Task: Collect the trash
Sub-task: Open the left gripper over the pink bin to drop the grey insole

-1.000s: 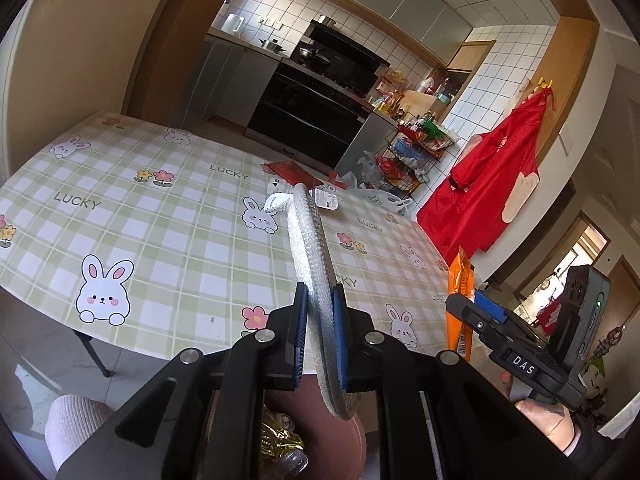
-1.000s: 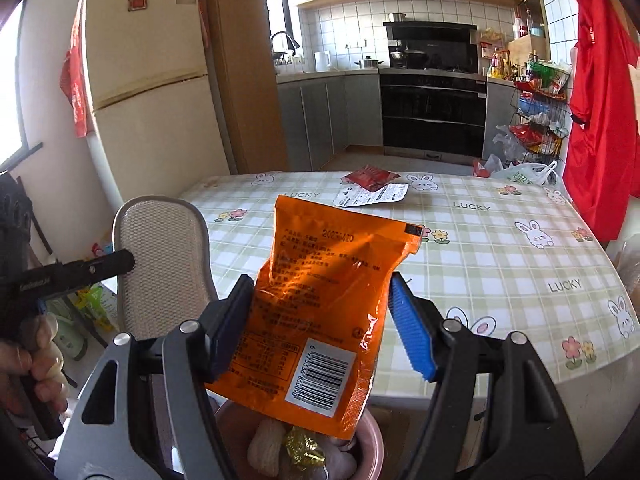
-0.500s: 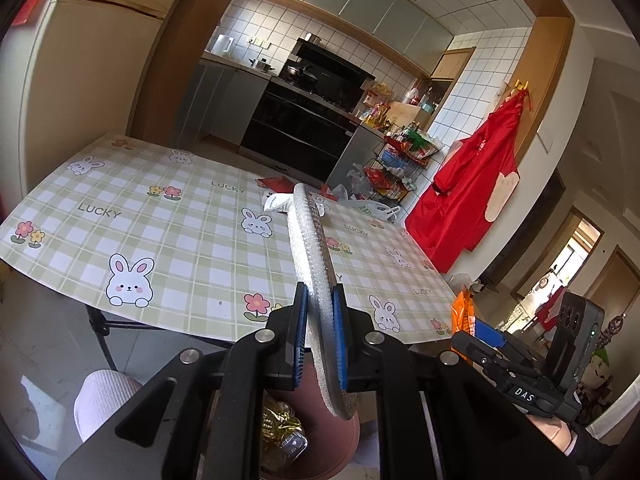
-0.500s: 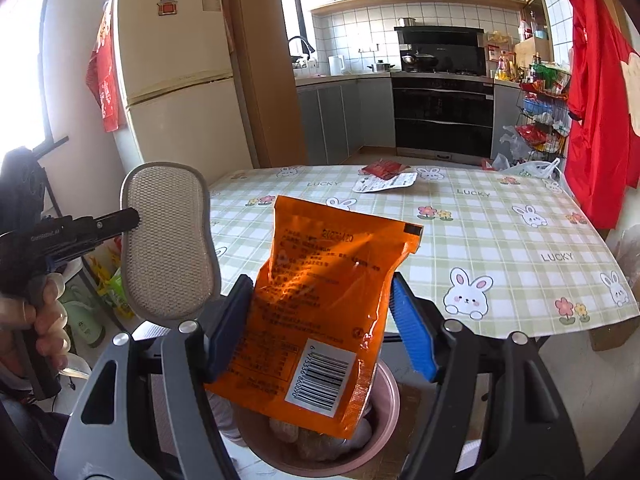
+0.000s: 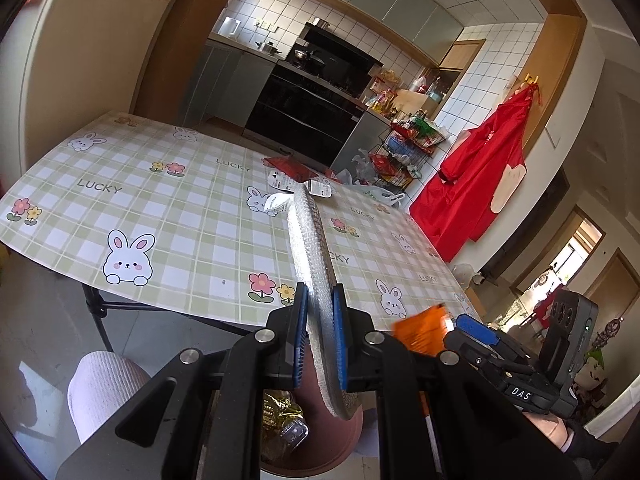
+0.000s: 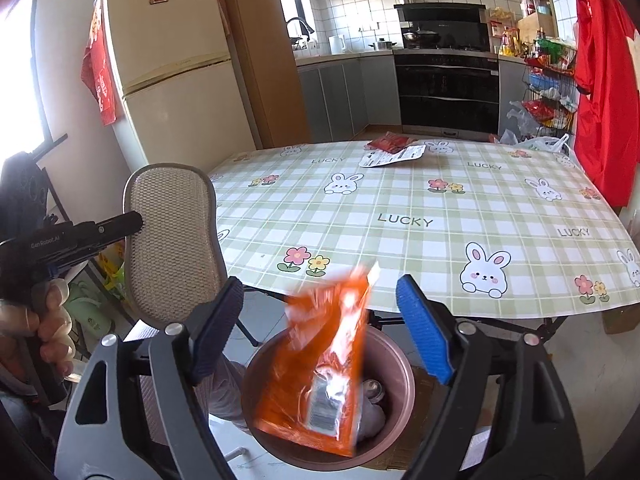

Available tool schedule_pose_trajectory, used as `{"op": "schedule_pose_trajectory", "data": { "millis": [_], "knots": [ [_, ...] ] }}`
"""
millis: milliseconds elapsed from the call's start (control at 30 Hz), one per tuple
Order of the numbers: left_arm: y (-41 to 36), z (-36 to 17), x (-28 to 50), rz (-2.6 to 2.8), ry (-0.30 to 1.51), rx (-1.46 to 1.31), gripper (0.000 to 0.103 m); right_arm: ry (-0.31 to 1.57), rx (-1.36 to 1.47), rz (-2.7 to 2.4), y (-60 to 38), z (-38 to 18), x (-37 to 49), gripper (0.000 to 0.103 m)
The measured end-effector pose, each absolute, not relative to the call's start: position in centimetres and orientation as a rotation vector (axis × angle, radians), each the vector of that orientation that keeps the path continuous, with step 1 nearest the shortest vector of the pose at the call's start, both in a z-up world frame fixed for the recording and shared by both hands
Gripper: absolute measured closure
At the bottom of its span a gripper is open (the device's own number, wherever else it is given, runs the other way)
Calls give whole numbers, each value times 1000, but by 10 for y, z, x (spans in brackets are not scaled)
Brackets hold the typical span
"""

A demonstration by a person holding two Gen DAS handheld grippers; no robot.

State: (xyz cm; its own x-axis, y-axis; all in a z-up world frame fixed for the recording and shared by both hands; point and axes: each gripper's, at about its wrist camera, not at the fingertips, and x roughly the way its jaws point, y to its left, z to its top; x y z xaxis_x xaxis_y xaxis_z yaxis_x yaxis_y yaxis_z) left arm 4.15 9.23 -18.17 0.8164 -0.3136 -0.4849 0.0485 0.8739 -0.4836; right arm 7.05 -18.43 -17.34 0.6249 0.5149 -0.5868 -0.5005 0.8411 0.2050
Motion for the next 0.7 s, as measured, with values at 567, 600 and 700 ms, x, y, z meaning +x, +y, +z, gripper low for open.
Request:
{"op": "schedule_pose_trajectory", "data": {
  "millis": [567,600,700],
  "knots": [
    [66,-196,53,-258,667,-417,91,646,80,481,-205,-174,74,7],
    [63,-197,54,-266,673,-411,91,641,83,477,-206,-173,73,7],
    [57,-200,56,-297,689,-414,90,631,88,469,-208,-172,73,7]
  ]
}}
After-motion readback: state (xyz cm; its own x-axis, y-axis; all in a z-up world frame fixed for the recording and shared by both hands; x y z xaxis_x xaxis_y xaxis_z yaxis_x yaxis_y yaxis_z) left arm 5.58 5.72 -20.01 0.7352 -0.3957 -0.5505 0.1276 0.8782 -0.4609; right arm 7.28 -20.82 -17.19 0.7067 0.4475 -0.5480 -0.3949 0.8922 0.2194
